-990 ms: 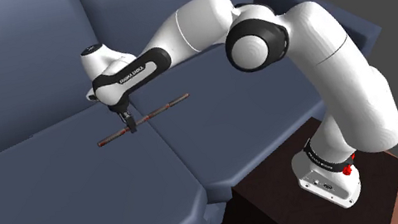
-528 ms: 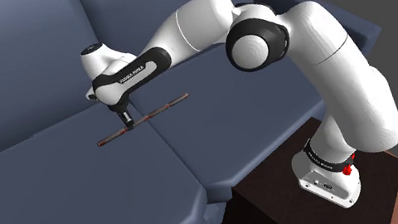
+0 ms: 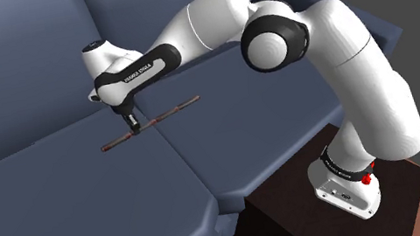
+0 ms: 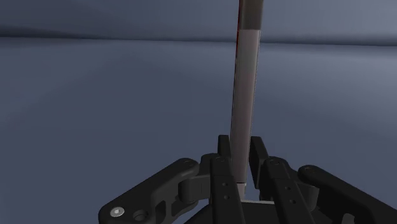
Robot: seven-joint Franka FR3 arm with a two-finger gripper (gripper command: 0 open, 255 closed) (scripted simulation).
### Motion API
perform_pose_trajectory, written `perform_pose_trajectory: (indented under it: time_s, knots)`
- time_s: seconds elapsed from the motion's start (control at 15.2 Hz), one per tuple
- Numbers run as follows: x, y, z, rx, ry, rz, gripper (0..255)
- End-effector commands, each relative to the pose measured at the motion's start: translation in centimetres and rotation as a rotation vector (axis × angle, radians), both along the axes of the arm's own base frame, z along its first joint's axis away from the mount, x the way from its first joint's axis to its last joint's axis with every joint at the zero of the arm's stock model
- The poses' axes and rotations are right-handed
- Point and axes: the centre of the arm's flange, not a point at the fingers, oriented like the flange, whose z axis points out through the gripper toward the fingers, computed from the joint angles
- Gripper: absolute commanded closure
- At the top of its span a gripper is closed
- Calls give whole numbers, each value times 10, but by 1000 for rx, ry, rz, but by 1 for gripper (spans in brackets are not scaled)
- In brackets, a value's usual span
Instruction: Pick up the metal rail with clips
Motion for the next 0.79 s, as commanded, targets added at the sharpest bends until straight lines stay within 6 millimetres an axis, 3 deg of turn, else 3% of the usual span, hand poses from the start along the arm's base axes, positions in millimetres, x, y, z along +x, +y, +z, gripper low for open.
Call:
perform_pose_trajectory:
  time_s: [0.0,0.59,0.73]
  knots:
    - [1,0,11,0,0,0,255]
    - [1,0,58,0,0,0,255]
    - [1,0,59,0,0,0,255]
